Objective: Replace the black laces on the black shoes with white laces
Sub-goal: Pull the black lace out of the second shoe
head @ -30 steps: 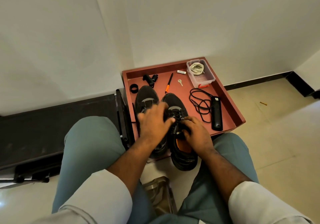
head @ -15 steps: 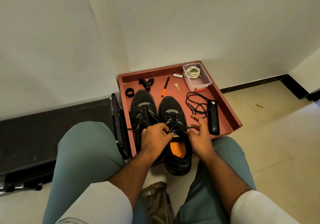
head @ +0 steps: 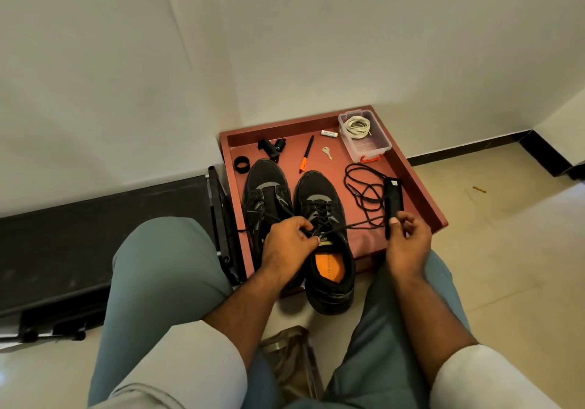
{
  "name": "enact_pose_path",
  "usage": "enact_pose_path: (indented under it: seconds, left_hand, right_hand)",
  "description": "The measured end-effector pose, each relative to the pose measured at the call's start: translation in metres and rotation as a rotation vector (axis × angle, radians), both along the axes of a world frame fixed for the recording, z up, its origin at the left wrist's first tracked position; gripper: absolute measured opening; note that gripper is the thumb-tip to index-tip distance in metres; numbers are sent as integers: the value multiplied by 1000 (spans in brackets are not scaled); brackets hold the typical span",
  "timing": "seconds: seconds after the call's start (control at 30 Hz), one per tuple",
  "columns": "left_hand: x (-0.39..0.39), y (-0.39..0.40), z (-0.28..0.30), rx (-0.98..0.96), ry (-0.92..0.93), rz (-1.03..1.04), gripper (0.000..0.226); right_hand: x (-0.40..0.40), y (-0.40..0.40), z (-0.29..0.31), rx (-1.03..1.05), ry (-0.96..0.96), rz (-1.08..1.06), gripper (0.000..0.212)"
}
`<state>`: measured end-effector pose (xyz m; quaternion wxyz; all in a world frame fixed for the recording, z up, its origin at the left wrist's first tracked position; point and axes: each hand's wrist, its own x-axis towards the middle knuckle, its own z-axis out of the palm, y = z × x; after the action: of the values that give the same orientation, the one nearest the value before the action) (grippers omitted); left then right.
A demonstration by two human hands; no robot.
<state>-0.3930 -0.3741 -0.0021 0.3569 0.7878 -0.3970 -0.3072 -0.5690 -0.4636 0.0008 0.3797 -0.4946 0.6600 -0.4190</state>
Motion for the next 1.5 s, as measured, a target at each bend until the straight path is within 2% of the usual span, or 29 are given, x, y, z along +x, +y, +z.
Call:
enact_pose_path:
  seconds: [0.1, 0.17, 0.23, 0.3, 0.37, 0.4, 0.47, 0.53, 0.57, 0.6, 0.63, 0.7, 0.77, 0.8, 0.87, 0.97, 1.07, 1.27, 1.33, 1.43, 1.5]
  left_hand:
    - [-1, -1, 0, 6, 15, 3, 26]
    - [-1, -1, 0, 7, 24, 5, 25]
    - [0, 0, 1, 11, 25, 5, 26]
    - [0, 1, 1, 11, 28, 3, 26]
    - [0, 2, -1, 16, 27, -1, 26]
    - [0, 2, -2, 20, 21, -5, 25]
    - [2, 3, -3, 24, 5, -14, 24]
    - [2, 2, -3, 28, -4, -19, 24]
    - [2, 2, -3, 29, -3, -20, 24]
    - [1, 2, -3, 31, 0, -20, 25]
    - [1, 2, -3, 30, 4, -22, 26]
    - [0, 3, -1, 29, -56, -64, 31]
    - [-3, 2, 2, 29, -286, -183, 44]
    - [-5, 2, 5, 13, -397, -237, 52]
    - [-9, -1, 10, -13, -546, -318, 60]
    - [-12, -6, 11, 77, -732, -434, 59]
    - [-12, -9, 10, 165, -780, -447, 52]
    - [-20, -14, 12, 165, -793, -391, 36]
    - [-18, -13, 8, 125, -731, -314, 31]
    - [-18, -9, 6, 38, -568, -85, 21]
    - [-19, -8, 7, 24, -523, 25, 16]
  right_hand:
    - [12, 10, -3, -177, 305, 407, 44]
    - [27, 20, -9, -305, 594, 700, 41]
    - [35, 24, -16, -359, 736, 831, 27]
    - [36, 23, -16, -407, 643, 809, 13]
    - [32, 16, -9, -365, 373, 673, 8]
    - [29, 9, -2, -298, 209, 536, 8]
    - [22, -11, 16, -200, -120, 131, 10]
    - [10, -32, 35, -170, -396, -244, 10]
    - [5, -41, 39, -139, -453, -330, 11]
    - [0, -48, 39, -91, -470, -328, 9]
    - [-1, -52, 36, -37, -433, -261, 9]
    - [2, -46, 25, 68, -144, -11, 32]
    - [9, -25, 15, 84, 142, 213, 54]
    - [13, -12, 11, 52, 203, 307, 59]
    - [20, 12, 4, -26, 269, 524, 55]
    - [26, 25, -5, -27, 456, 775, 51]
    - [26, 19, -7, -22, 489, 779, 47]
    - [15, 25, -8, 10, 426, 798, 41]
    - [14, 25, -10, -4, 426, 799, 41]
    - [13, 23, -11, 7, 394, 762, 40]
    - [13, 22, -12, 19, 382, 748, 39]
